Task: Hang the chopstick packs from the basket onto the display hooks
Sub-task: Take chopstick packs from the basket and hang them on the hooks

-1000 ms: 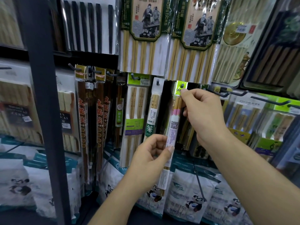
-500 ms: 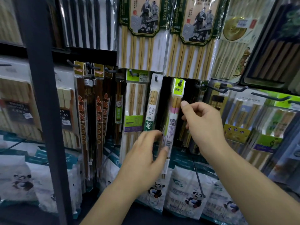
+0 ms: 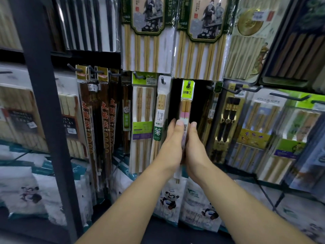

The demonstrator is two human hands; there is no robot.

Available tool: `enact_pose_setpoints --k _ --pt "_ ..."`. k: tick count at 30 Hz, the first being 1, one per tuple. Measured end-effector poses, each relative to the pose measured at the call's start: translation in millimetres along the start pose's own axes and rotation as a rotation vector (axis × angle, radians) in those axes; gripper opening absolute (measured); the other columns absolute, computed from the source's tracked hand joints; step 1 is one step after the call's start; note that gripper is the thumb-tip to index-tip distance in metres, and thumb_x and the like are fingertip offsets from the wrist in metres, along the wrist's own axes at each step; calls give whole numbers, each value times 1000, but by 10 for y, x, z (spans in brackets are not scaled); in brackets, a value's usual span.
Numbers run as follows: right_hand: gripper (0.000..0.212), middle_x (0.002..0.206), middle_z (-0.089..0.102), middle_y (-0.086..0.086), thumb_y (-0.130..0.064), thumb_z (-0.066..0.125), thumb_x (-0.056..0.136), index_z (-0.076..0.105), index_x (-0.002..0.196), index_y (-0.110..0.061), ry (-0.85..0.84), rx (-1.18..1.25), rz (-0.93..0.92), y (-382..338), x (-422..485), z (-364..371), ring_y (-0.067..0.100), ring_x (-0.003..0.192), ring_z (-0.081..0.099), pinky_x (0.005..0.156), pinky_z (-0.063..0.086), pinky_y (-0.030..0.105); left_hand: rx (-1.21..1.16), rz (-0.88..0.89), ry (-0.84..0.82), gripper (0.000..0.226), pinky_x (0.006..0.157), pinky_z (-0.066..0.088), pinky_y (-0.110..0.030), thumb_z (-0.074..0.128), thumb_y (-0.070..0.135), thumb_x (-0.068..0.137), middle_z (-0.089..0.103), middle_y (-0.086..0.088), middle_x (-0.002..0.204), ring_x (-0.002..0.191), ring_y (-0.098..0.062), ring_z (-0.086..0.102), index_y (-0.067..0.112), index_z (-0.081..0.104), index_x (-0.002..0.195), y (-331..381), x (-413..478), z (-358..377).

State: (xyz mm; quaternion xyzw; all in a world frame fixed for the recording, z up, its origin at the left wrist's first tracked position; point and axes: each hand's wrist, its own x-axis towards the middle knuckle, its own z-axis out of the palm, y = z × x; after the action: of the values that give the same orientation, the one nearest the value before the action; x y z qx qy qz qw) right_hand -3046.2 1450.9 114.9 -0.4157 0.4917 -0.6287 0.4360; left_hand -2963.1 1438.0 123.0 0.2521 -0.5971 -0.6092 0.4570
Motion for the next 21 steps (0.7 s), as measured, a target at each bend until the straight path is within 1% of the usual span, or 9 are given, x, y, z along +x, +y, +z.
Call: enact_pose_setpoints --k 2,4,6,8,10,12,16,19,21 --pt "49 108 74 -17 -76 33 95 74 90 -50 -9 20 20 52 15 42 -2 102 67 96 48 27 -9 -5 18 63 80 42 3 33 56 107 33 24 149 103 34 47 32 18 164 -29 12 -8" --pt "37 110 69 -28 -69 30 100 64 103 -56 -2 -86 -66 22 -4 67 -15 99 64 85 50 11 11 18 13 69 112 40 -21 36 66 102 34 14 163 136 8 43 35 22 163 -8 18 -42" --pt "33 122 57 -37 -66 26 102 49 125 -61 56 -198 -200 -74 -4 45 -24 108 53 90 44 5 65 66 15 79 121 33 -37 39 73 93 39 8 163 147 -8 39 36 25 161 77 29 -76" --pt "60 148 42 -30 -72 26 93 31 150 -54 81 -230 -288 -201 16 5 -14 133 40 111 34 19 108 139 34 78 114 31 -23 39 71 95 35 8 165 149 -6 32 34 22 162 186 87 -89" --pt "77 162 28 -22 -74 26 90 17 160 -44 73 -244 -353 -335 57 -8 -5 144 30 120 27 29 95 202 28 76 108 32 -15 39 64 99 32 6 166 148 -4 31 27 21 163 308 181 -79" --pt "78 165 25 -18 -72 26 91 17 161 -39 73 -258 -413 -437 121 13 -5 146 27 123 24 32 50 228 16 71 111 40 -16 41 57 103 39 2 163 147 -8 39 22 24 163 402 287 -44" --pt "75 163 33 -13 -67 28 93 23 161 -36 52 -216 -443 -492 270 69 0 147 31 125 25 38 20 198 6 58 90 46 -1 39 37 111 45 6 157 132 -2 50 22 20 164 483 415 29" --pt "76 165 28 -13 -66 26 92 20 161 -35 47 -190 -427 -454 351 88 1 150 26 126 23 39 64 200 54 56 110 41 -15 38 41 111 43 6 160 138 -1 43 25 25 163 475 458 59" --pt "77 167 24 -14 -66 25 92 18 162 -35 56 -196 -416 -436 389 98 0 151 21 127 20 38 87 196 72 55 101 35 -7 36 45 111 41 13 158 134 5 38 27 28 163 474 454 91"
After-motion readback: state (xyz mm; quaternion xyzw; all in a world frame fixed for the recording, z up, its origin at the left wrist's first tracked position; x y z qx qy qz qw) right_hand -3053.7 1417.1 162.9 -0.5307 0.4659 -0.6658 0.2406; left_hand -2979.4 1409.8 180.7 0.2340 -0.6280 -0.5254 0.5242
